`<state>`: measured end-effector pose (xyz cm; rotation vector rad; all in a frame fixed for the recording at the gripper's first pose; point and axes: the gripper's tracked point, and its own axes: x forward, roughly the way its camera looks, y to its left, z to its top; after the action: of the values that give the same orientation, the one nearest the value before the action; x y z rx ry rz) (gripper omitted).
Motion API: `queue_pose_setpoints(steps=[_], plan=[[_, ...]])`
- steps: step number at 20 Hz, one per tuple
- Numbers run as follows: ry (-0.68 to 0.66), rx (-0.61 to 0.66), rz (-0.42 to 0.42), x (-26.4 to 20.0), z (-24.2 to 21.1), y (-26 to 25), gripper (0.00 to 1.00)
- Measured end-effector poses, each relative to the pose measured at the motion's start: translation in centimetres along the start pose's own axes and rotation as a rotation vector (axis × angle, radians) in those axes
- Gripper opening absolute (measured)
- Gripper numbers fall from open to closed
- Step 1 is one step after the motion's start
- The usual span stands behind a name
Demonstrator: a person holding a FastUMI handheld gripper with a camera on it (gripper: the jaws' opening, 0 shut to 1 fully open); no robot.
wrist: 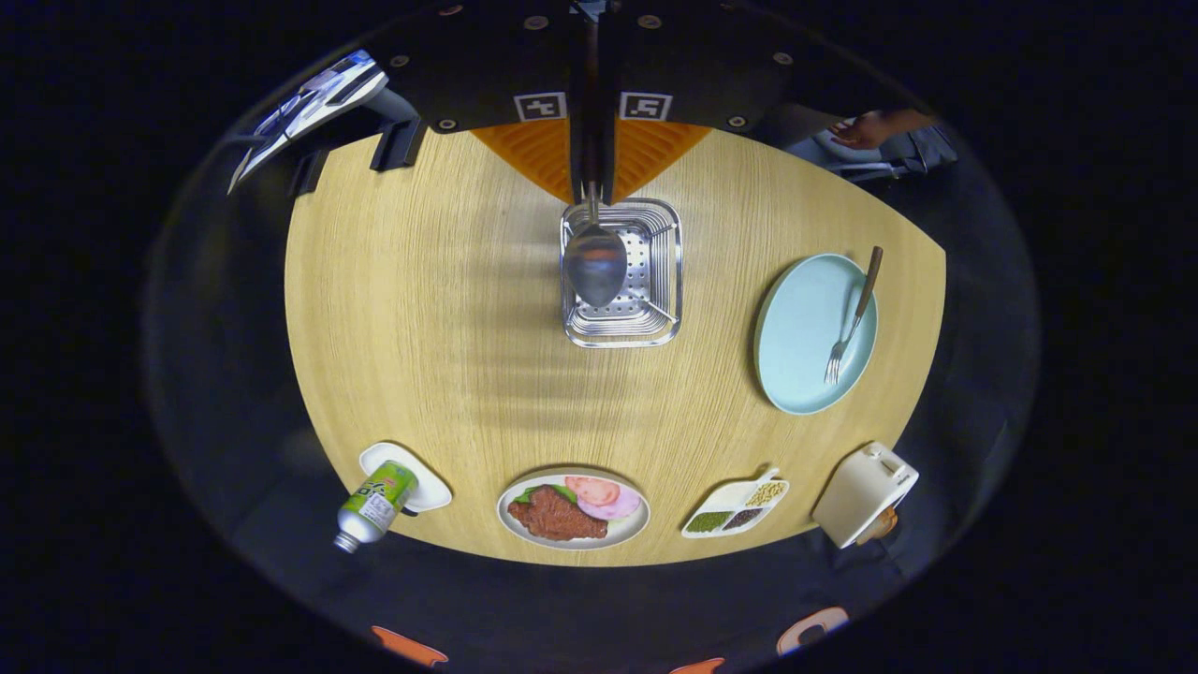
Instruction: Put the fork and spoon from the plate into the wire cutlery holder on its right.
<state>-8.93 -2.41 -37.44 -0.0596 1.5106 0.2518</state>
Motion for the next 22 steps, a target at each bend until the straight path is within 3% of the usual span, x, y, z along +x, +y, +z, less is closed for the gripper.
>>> queue_pose_setpoints(steps=[6, 10, 14, 15, 19, 22], plan=[[0.06, -0.08, -0.015, 1.6, 1.2, -0.1, 0.06], [-0.018, -0.045, 0.011, 0.7, 3.0, 0.8, 0.14], [-0.186, 0.037, 0.087, -2.1, 5.7, 3.4, 0.26], [-0.249, 0.046, 0.098, -2.9, 6.7, 4.1, 0.36], [-0.534, 0.064, 0.075, -6.6, 10.8, 6.0, 0.61], [-0.743, 0.131, 0.064, -9.6, 13.5, 7.7, 0.68]])
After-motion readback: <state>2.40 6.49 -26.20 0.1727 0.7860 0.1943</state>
